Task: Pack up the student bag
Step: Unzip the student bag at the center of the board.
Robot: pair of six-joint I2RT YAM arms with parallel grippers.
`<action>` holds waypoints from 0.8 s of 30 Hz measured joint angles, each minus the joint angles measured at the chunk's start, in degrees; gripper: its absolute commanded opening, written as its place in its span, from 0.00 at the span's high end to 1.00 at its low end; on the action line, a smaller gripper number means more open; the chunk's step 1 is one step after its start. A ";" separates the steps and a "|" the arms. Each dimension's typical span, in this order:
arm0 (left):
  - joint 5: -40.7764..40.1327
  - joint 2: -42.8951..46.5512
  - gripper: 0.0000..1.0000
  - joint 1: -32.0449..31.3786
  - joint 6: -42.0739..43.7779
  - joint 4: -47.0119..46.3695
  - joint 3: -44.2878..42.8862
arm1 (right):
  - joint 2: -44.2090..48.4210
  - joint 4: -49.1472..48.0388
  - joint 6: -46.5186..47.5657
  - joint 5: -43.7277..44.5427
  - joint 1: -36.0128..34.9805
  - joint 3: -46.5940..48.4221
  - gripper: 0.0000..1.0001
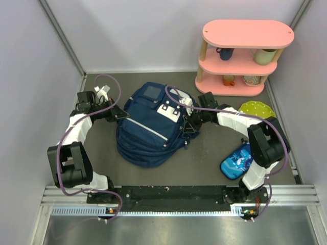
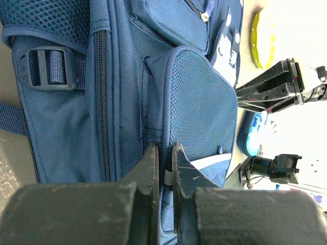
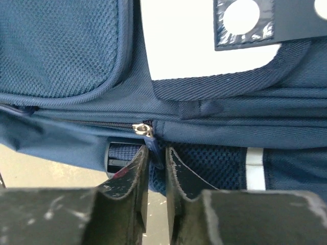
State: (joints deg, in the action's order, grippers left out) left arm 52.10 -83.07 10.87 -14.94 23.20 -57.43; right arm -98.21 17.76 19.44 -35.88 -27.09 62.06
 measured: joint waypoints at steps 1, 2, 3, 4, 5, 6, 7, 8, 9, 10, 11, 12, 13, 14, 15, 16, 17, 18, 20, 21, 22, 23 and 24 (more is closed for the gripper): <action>-0.02 0.00 1.00 0.02 0.00 -0.04 0.00 | 0.00 0.24 0.09 -0.22 0.00 0.00 0.95; 0.00 0.00 1.00 0.02 -0.02 -0.04 0.00 | 0.00 0.63 -0.07 -0.59 0.00 0.00 0.99; 0.02 0.00 1.00 0.02 -0.02 -0.07 0.00 | 0.00 1.09 -0.20 -1.18 0.00 0.00 1.00; 0.07 0.00 1.00 0.02 -0.04 -0.07 0.00 | 0.00 1.33 -0.26 -1.62 -0.04 0.00 1.00; 0.09 0.00 1.00 0.02 -0.04 -0.07 0.00 | 0.00 1.44 -0.55 -1.77 -0.04 0.00 1.00; 0.11 0.00 1.00 0.02 -0.07 -0.09 0.00 | 0.00 1.55 -0.74 -1.84 -0.02 0.04 1.00; 0.15 0.00 1.00 0.02 -0.07 -0.09 0.00 | 0.00 1.81 -1.16 -1.86 -0.02 0.22 1.00; 0.13 0.00 1.00 0.02 -0.07 -0.09 0.00 | 0.00 1.88 -1.46 -1.86 -0.02 0.31 1.00; 0.13 0.00 1.00 0.07 -0.07 -0.15 0.00 | 0.02 1.90 -1.75 -1.84 -0.02 0.31 1.00; 0.15 0.00 1.00 0.09 -0.09 -0.13 0.00 | 0.09 1.95 -2.08 -1.77 -0.02 0.31 1.00; 0.15 0.00 1.00 0.09 -0.11 -0.15 0.00 | 0.20 2.01 -2.32 -1.70 -0.02 0.31 1.00; 0.15 0.00 1.00 0.09 -0.13 -0.15 0.00 | 0.55 2.03 -2.69 -1.62 -0.02 0.28 1.00; 0.13 0.00 1.00 0.09 -0.13 -0.24 0.00 | 0.96 2.03 -3.02 -1.51 -0.02 0.24 1.00; 0.13 0.00 1.00 0.09 -0.15 -0.35 0.00 | 1.62 2.05 -3.23 -1.40 -0.02 0.22 1.00; 0.11 0.00 1.00 0.09 -0.17 -0.48 0.00 | 2.32 2.01 -3.63 -1.27 -0.04 0.20 0.96; 0.11 0.00 1.00 0.11 -0.17 -0.59 0.00 | 3.13 1.92 -4.13 -1.09 -0.07 0.20 0.95; 0.11 0.00 1.00 0.13 -0.20 -0.70 0.00 | 3.74 1.81 -4.50 -0.90 -0.11 0.20 0.94; 0.11 0.00 1.00 0.15 -0.26 -0.76 0.00 | 4.15 1.64 -4.81 -0.61 -0.13 0.20 0.92; 0.13 0.00 1.00 0.20 -0.39 -0.92 0.00 | 4.31 1.51 -5.44 -0.22 -0.15 0.20 0.89; 0.20 0.00 1.00 0.20 -0.42 -0.92 0.00 | 4.31 1.55 -5.70 -0.09 -0.15 0.20 0.87; 0.28 0.00 1.00 0.20 -0.44 -0.92 0.00 | 4.31 1.55 -5.95 0.04 -0.15 0.20 0.85; 0.46 0.00 1.00 0.20 -0.52 -0.92 0.00 | 4.31 1.09 -6.10 0.07 -0.15 0.20 0.83; 0.63 0.00 1.00 0.17 -0.57 -0.92 0.00 | 4.31 0.50 -6.23 0.07 -0.17 0.20 0.80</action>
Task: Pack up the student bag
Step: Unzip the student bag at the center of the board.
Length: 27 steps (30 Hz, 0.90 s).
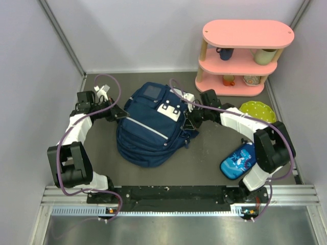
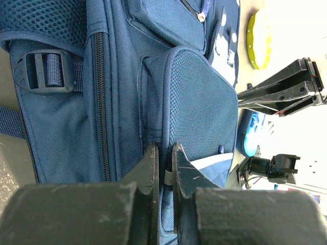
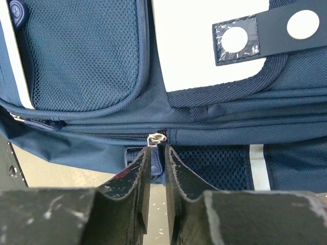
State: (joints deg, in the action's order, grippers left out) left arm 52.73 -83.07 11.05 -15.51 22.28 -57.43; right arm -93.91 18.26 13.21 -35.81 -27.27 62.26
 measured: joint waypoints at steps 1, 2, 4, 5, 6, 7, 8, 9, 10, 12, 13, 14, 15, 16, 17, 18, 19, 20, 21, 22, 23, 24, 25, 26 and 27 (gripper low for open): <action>0.11 0.00 1.00 0.00 -0.02 -0.02 0.02 | 0.00 -0.35 -0.09 0.02 -0.07 0.00 0.78; 0.15 0.00 1.00 0.00 -0.04 -0.02 0.02 | 0.00 -0.70 -0.28 0.07 -0.17 0.00 0.77; 0.20 0.00 1.00 0.00 -0.09 -0.04 0.02 | -0.02 -1.36 -0.46 0.20 -0.37 0.00 0.76; 0.20 0.00 1.00 0.00 -0.15 -0.04 0.02 | -0.02 -1.55 -0.48 0.20 -0.42 0.00 0.76; 0.20 0.00 1.00 0.00 -0.24 -0.04 0.02 | -0.04 -1.70 -0.52 0.20 -0.46 0.00 0.74; 0.20 0.00 1.00 0.00 -0.33 -0.07 0.02 | -0.13 -1.95 -0.61 0.24 -0.48 0.00 0.73; 0.22 0.00 1.00 0.00 -0.42 -0.07 0.02 | -0.28 -2.21 -0.72 0.35 -0.55 0.00 0.72; 0.22 0.00 1.00 0.00 -0.46 -0.11 0.02 | -0.48 -2.36 -0.83 0.66 -0.63 0.00 0.67; 0.24 0.00 1.00 0.00 -0.50 -0.11 0.02 | -0.66 -2.40 -0.85 1.01 -0.70 0.00 0.66; 0.35 0.00 1.00 0.00 -0.61 -0.17 0.04 | -0.87 -2.38 -0.92 1.75 -0.74 0.00 0.64; 0.37 0.00 1.00 0.00 -0.66 -0.31 0.11 | -0.92 -2.40 -0.90 2.05 -0.74 0.00 0.63; 0.39 0.00 1.00 0.00 -0.70 -0.35 0.13 | -1.01 -2.43 -0.90 2.36 -0.74 0.00 0.63; 0.39 0.00 1.00 0.00 -0.74 -0.42 0.17 | -1.09 -2.43 -0.87 2.56 -0.74 0.00 0.63; 0.42 0.00 1.00 0.00 -0.79 -0.44 0.17 | -1.22 -2.43 -0.87 2.75 -0.74 0.00 0.63; 0.42 0.00 1.00 0.00 -0.83 -0.44 0.20 | -1.36 -2.45 -0.85 2.82 -0.74 0.00 0.62; 0.44 0.00 1.00 0.00 -0.83 -0.46 0.22 | -1.51 -2.47 -0.85 2.82 -0.74 -0.02 0.62; 0.44 0.00 1.00 0.00 -0.83 -0.46 0.22 | -1.68 -2.47 -0.85 2.80 -0.74 -0.02 0.60; 0.46 0.00 1.00 0.00 -0.83 -0.48 0.24 | -1.88 -2.51 -0.85 2.80 -0.74 -0.04 0.59; 0.50 0.00 1.00 0.00 -0.85 -0.48 0.24 | -1.95 -2.69 -0.90 2.78 -0.74 -0.17 0.59; 0.52 0.00 1.00 0.00 -0.85 -0.48 0.24 | -1.97 -2.91 -0.87 2.73 -0.74 -0.57 0.58; 0.57 0.00 1.00 0.00 -0.83 -0.50 0.24 | -1.95 -2.99 -0.87 2.71 -0.74 -0.98 0.57; 0.57 0.00 1.00 0.00 -0.85 -0.50 0.24 | -1.95 -3.23 -0.94 2.71 -0.74 -1.53 0.55; 0.57 0.00 1.00 0.00 -0.85 -0.52 0.26 | -1.95 -3.34 -1.01 2.69 -0.74 -2.05 0.54; 0.57 0.00 1.00 0.00 -0.85 -0.57 0.26 | -1.95 -3.58 -1.05 2.69 -0.74 -2.71 0.54; 0.59 -0.02 1.00 0.00 -0.85 -0.61 0.26 | -1.95 -3.72 -1.11 2.73 -0.74 -3.04 0.54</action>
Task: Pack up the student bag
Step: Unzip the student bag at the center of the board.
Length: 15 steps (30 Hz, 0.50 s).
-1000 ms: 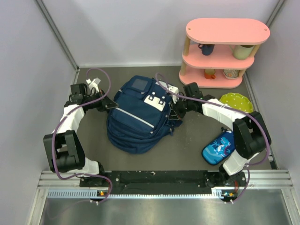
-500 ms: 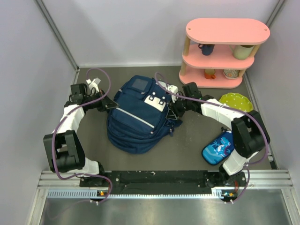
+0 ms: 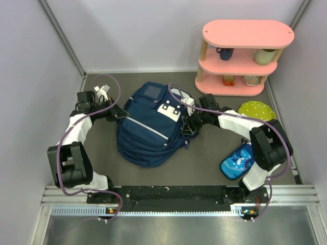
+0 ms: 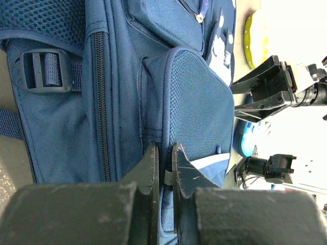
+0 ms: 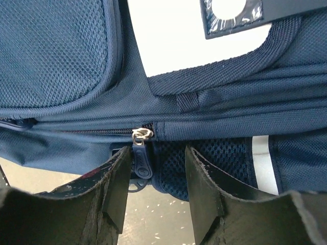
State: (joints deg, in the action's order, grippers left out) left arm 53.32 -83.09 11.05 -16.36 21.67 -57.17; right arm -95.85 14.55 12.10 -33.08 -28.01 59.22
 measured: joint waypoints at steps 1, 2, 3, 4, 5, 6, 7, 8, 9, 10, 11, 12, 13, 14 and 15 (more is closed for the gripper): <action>0.02 0.00 1.00 0.00 0.00 -0.07 0.00 | 0.00 -0.26 -0.07 0.02 0.00 -0.35 0.54; 0.04 -0.04 1.00 0.00 0.00 -0.13 0.00 | 0.04 -0.33 -0.20 0.07 -0.04 -0.46 0.54; 0.04 -0.07 1.00 0.00 0.00 -0.20 0.02 | 0.07 -0.50 -0.22 0.24 -0.11 -0.52 0.54; 0.04 -0.09 1.00 0.00 0.00 -0.22 0.04 | 0.11 -0.87 -0.22 0.50 -0.17 -0.66 0.54; 0.04 -0.09 1.00 0.00 -0.02 -0.24 0.09 | 0.13 -1.09 -0.24 0.79 -0.33 -0.72 0.54; 0.07 -0.09 1.00 0.00 -0.02 -0.26 0.09 | 0.13 -1.33 -0.33 1.18 -0.44 -0.72 0.55; 0.04 -0.09 1.00 0.00 -0.02 -0.26 0.09 | 0.13 -1.60 -0.42 1.51 -0.55 -0.72 0.61; 0.04 -0.09 1.00 0.00 -0.02 -0.26 0.11 | 0.13 -2.05 -0.79 2.19 -0.74 -0.72 0.66; 0.04 -0.09 1.00 0.00 -0.02 -0.26 0.11 | 0.13 -2.36 -0.87 2.62 -0.83 -0.72 0.73; 0.04 -0.09 1.00 0.00 -0.02 -0.31 0.15 | 0.13 -2.69 -1.27 3.48 -1.03 -0.72 0.86; 0.02 -0.09 1.00 0.00 -0.02 -0.42 0.24 | 0.13 -2.84 -1.53 4.09 -1.20 -0.72 0.90; 0.02 -0.09 1.00 0.00 -0.02 -0.66 0.31 | 0.13 -2.75 -1.70 4.74 -1.51 -0.74 0.94; 0.00 -0.09 1.00 0.02 -0.04 -0.94 0.42 | 0.13 -2.56 -1.90 5.09 -1.75 -0.79 0.99; 0.00 -0.09 1.00 0.02 -0.04 -1.18 0.50 | 0.13 -2.56 -1.86 5.44 -1.95 -0.87 1.00; 0.00 -0.09 1.00 0.02 -0.07 -1.36 0.59 | 0.13 -2.69 -1.97 5.73 -2.12 -1.09 1.00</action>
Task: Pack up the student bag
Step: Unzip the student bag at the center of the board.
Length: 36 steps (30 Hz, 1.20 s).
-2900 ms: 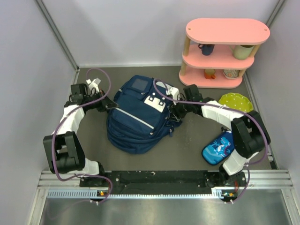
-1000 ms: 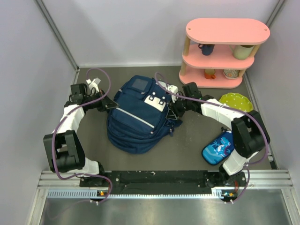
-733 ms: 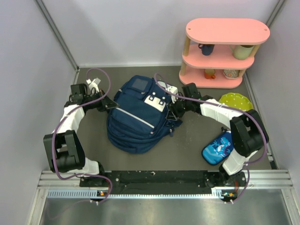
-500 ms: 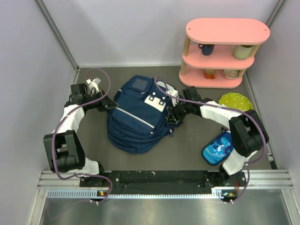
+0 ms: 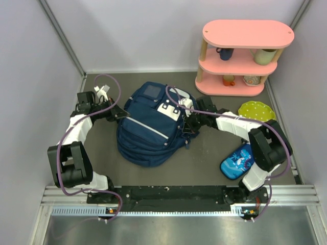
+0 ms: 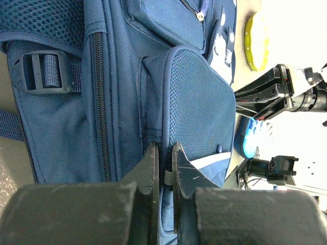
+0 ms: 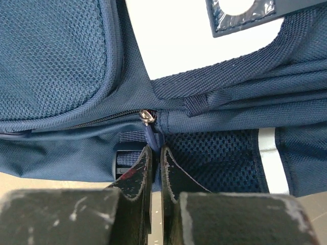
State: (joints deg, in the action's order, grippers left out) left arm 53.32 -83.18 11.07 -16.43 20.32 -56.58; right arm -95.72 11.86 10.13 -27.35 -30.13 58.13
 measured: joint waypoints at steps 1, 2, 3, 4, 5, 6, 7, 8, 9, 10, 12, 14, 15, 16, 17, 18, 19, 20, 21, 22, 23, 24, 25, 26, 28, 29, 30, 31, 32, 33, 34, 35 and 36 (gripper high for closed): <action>0.02 0.00 1.00 0.00 -0.04 -0.11 0.02 | 0.02 0.02 -0.20 0.13 -0.13 -0.13 1.00; 0.02 0.00 1.00 -0.02 -0.07 -0.15 0.04 | 0.11 -0.24 -0.31 0.28 -0.13 -0.44 1.00; 0.02 0.00 1.00 -0.02 -0.13 -0.15 0.07 | 0.37 -0.42 -0.37 0.42 -0.15 -0.81 1.00; 0.02 0.00 1.00 -0.02 -0.15 -0.17 0.11 | 0.81 -0.59 -0.46 0.59 -0.15 -1.18 1.00; 0.00 0.00 1.00 -0.02 -0.15 -0.15 0.15 | 1.55 -0.76 -0.63 0.83 -0.15 -1.84 1.00; -0.02 0.00 1.00 -0.02 -0.15 -0.17 0.17 | 2.58 -0.85 -0.76 1.11 -0.15 -2.38 1.00; -0.02 0.00 1.00 -0.02 -0.15 -0.17 0.24 | 3.74 -0.83 -0.83 1.40 -0.15 -2.84 1.00; -0.13 0.00 1.00 -0.02 -0.15 -0.20 0.28 | 5.03 -0.74 -0.87 1.49 -0.15 -3.30 1.00; -0.24 0.04 1.00 0.00 -0.17 -0.39 0.50 | 6.40 -0.48 -0.94 1.38 -0.15 -3.50 1.00; -0.33 0.17 1.00 0.00 -0.22 -0.79 0.96 | 7.69 -0.11 -1.07 1.18 -0.15 -3.52 1.00; -0.70 0.52 1.00 0.09 -0.79 -1.92 2.14 | 9.73 0.44 -1.40 0.37 -0.20 -3.50 1.00; -0.94 1.25 1.00 0.24 -1.75 -3.63 4.02 | 10.78 1.42 -1.68 0.28 -0.68 -3.34 1.00; -1.05 1.60 1.00 0.33 -2.25 -4.50 4.83 | 11.02 1.77 -1.79 0.35 -0.98 -3.30 1.00; -1.14 1.84 1.00 0.37 -2.75 -5.31 5.51 | 11.04 2.12 -1.88 0.68 -1.84 -3.28 1.00; -1.27 2.19 1.00 0.44 -3.39 -6.34 6.34 | 11.04 2.45 -1.99 1.01 -2.29 -3.26 1.00; -1.38 2.51 1.00 0.48 -4.00 -7.41 7.19 | 11.04 2.84 -2.32 1.64 -2.95 -3.28 1.00; -1.57 2.86 1.00 0.48 -4.61 -8.41 7.98 | 11.04 3.17 -2.67 2.08 -3.61 -3.28 1.00; -1.75 3.17 1.00 0.50 -5.22 -9.40 8.68 | 11.04 3.43 -2.99 2.78 -4.42 -3.30 1.00; -1.86 3.50 1.00 0.52 -5.92 -10.51 9.38 | 11.06 3.67 -3.37 3.65 -5.29 -3.41 1.00; -2.03 3.91 1.00 0.52 -6.49 -11.63 10.10 | 11.13 3.85 -3.72 4.52 -6.29 -3.67 1.00; -2.23 4.33 1.00 0.55 -7.30 -12.81 10.82 | 11.28 3.96 -3.98 5.57 -7.41 -4.13 1.00; -2.38 4.81 1.00 0.59 -7.96 -13.92 11.52 | 11.54 4.07 -4.31 6.45 -8.52 -4.68 1.00; -2.56 5.18 1.00 0.59 -8.55 -14.82 12.04 | 11.72 4.07 -4.66 6.93 -9.38 -5.31 1.00; -2.80 5.62 1.00 0.59 -9.38 -15.98 12.63 | 11.91 4.17 -5.57 7.69 -10.49 -6.12 1.00; -3.10 6.23 1.00 0.59 -10.80 -17.86 13.55 | 12.04 4.22 -8.17 8.48 -11.61 -7.23 1.00; -3.28 6.58 1.00 0.57 -11.58 -18.97 14.12 | 12.04 4.09 -9.73 8.92 -11.89 -7.72 1.00; -3.39 6.95 1.00 0.57 -12.33 -19.93 14.75 | 12.11 3.21 -12.33 9.27 -12.02 -8.79 1.00; -3.58 7.39 1.00 0.57 -12.98 -20.72 15.41 | 12.31 2.27 -14.62 9.38 -11.93 -9.68 1.00; -3.82 7.93 1.00 0.57 -13.73 -21.49 16.06 | 12.76 0.50 -18.45 9.29 -11.45 -11.28 1.00; -4.00 8.48 1.00 0.55 -14.21 -22.05 16.59 | 13.20 -0.96 -21.11 8.98 -10.86 -12.41 1.00; -4.33 9.20 1.00 0.50 -14.80 -22.62 17.20 | 13.86 -3.87 -24.94 7.93 -9.84 -14.25 1.00; -4.55 9.99 1.00 0.50 -15.50 -23.52 17.92 | 14.51 -6.64 -28.83 6.62 -8.92 -16.15 1.00; -4.79 10.82 1.00 0.50 -16.26 -24.44 18.82 | 14.97 -9.84 -32.92 4.98 -8.04 -18.14 1.00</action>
State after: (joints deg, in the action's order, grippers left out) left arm 48.53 -72.36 11.57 -32.69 -4.12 -37.76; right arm -80.75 2.02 -22.79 -22.37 -38.17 39.99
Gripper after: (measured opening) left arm 0.079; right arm 0.018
